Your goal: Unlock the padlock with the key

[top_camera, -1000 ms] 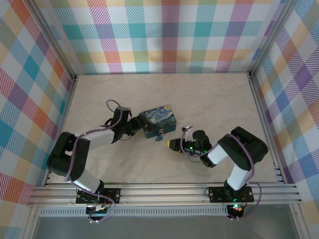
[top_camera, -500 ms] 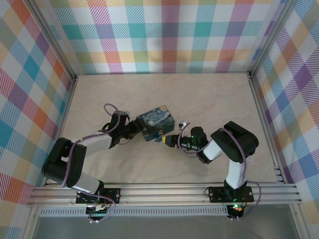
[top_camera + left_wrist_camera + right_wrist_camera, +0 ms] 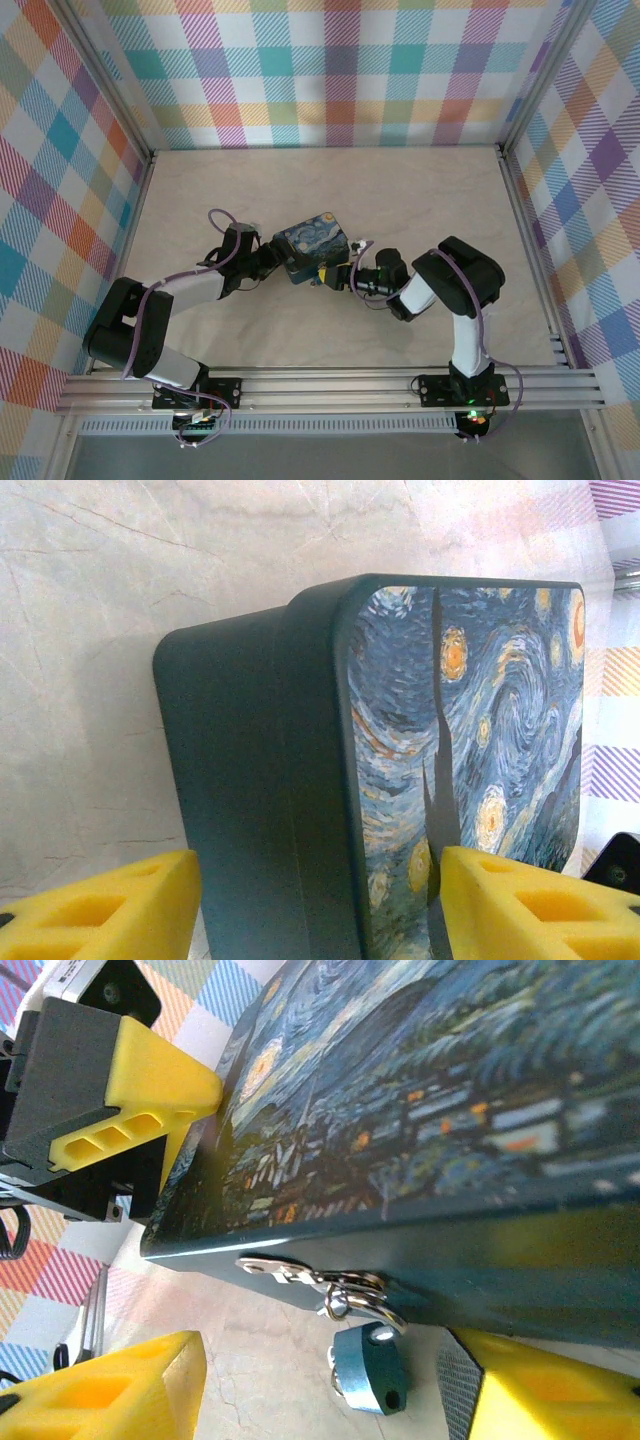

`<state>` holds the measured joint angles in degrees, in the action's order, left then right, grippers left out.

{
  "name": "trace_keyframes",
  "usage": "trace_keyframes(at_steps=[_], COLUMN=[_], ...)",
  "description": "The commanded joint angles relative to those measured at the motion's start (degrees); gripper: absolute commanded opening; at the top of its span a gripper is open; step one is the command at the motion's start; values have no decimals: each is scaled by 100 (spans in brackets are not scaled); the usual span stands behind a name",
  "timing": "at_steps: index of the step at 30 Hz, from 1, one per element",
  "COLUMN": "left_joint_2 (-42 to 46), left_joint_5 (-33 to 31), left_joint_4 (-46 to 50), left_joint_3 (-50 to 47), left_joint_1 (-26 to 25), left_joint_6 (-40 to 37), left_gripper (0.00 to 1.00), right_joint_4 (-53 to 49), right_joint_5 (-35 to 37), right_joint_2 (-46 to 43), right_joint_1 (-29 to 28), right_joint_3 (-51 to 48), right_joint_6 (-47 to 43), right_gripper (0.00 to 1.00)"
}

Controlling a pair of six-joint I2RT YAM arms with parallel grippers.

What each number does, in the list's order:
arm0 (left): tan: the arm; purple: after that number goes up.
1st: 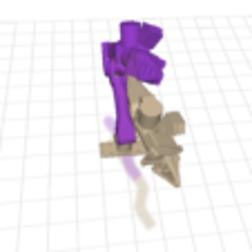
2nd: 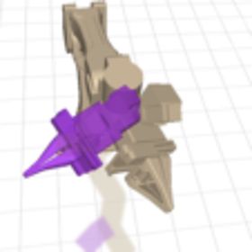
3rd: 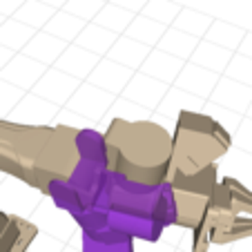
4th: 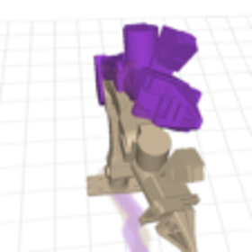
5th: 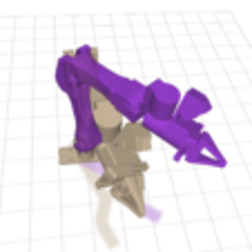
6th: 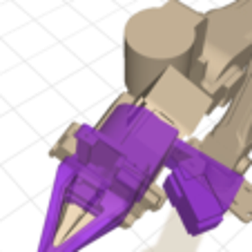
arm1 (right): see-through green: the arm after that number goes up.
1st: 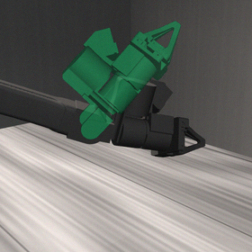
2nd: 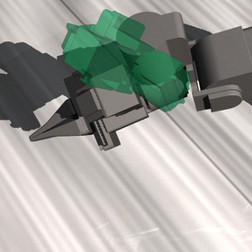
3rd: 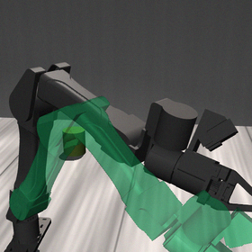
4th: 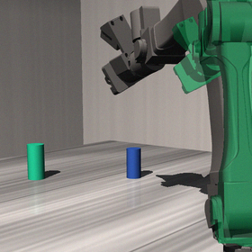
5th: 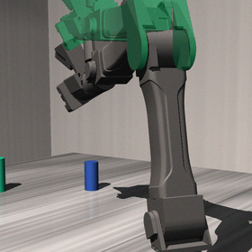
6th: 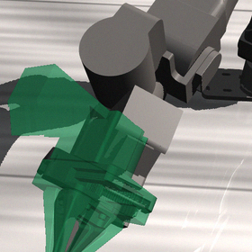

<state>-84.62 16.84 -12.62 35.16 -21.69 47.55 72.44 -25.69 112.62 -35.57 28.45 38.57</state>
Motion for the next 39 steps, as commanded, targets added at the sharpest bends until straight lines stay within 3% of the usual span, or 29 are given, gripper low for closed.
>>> trace_keyframes(at_steps=[1, 18, 39], left_joint_2=[-147, -166, -205], left_joint_5=[-171, -190, -243], left_joint_4=[532, 593, 603], left_joint_3=[-97, 0, 31], left_joint_1=[-96, -146, -191], left_joint_6=[9, 14, 31], left_gripper=[63, 63, 63], right_joint_4=[155, 195, 472], right_joint_5=[-238, -673, -584], right_joint_2=[179, 529, 533], right_joint_1=[42, 15, -10], right_joint_3=[156, 522, 538], right_joint_6=[44, 239, 345], right_gripper=[62, 58, 42])
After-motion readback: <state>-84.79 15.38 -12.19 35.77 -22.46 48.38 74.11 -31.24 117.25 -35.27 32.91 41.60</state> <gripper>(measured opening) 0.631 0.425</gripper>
